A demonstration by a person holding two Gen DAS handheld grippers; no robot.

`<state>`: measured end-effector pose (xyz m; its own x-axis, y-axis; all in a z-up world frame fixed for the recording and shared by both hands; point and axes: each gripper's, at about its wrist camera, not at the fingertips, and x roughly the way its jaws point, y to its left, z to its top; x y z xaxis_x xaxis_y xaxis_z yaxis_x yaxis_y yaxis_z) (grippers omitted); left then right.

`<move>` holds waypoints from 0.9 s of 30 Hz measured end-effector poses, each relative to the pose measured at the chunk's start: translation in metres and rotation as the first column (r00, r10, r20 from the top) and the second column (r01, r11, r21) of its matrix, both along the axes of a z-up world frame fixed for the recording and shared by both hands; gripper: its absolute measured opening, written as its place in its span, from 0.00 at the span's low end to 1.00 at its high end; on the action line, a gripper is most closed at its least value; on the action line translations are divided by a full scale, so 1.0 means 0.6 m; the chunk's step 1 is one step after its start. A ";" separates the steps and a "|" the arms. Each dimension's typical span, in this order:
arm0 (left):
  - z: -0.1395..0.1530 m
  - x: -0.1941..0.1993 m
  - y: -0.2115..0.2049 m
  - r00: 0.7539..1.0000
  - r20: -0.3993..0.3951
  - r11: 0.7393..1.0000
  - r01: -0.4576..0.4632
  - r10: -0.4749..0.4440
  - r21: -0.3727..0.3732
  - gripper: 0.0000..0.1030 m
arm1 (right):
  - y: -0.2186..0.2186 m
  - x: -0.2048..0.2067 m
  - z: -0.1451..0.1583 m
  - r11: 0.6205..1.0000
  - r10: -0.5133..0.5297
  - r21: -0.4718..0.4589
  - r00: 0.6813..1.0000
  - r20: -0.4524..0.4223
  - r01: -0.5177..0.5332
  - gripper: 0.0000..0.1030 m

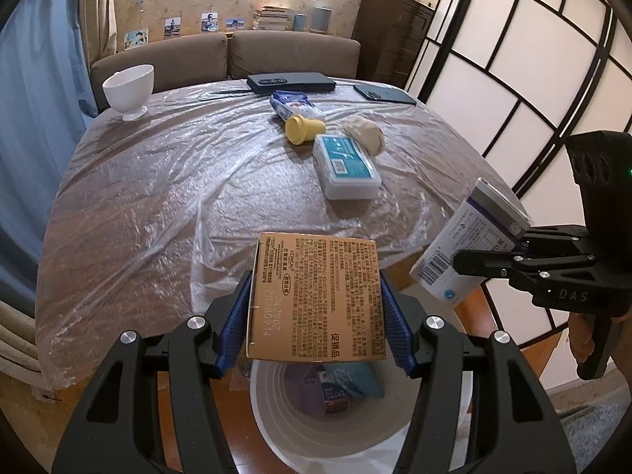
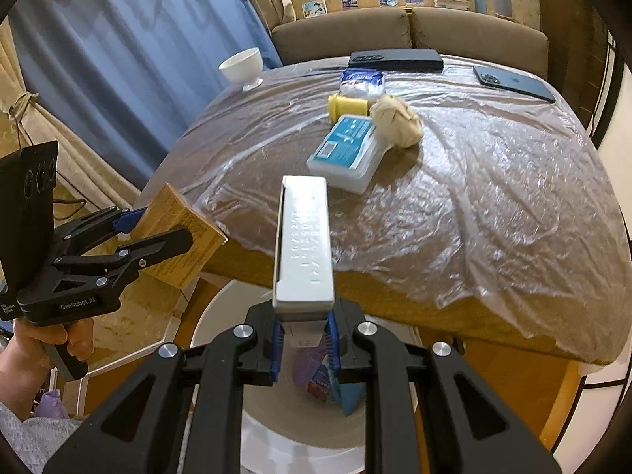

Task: Collect trash
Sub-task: 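Carry the cardboard box and long white box down into the bin with both tools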

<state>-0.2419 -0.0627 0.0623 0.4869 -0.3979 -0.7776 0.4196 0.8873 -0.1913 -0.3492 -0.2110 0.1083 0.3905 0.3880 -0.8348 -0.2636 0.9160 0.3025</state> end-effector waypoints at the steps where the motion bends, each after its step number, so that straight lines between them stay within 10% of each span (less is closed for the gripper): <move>1: -0.001 -0.004 -0.002 1.000 -0.001 1.000 0.006 -0.006 0.004 0.59 | 0.002 -0.004 -0.003 1.000 0.003 0.002 1.000 -0.007 -0.003 0.18; 27: -0.050 -0.079 -0.033 0.991 -0.073 0.992 0.116 -0.112 0.056 0.59 | 0.020 -0.051 -0.064 1.000 0.022 -0.019 0.992 -0.121 -0.024 0.18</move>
<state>-0.2895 -0.0824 0.0322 0.3844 -0.3996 -0.8322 0.5064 0.8450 -0.1718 -0.3797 -0.1988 0.0700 0.2777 0.3785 -0.8830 -0.2473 0.9163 0.3150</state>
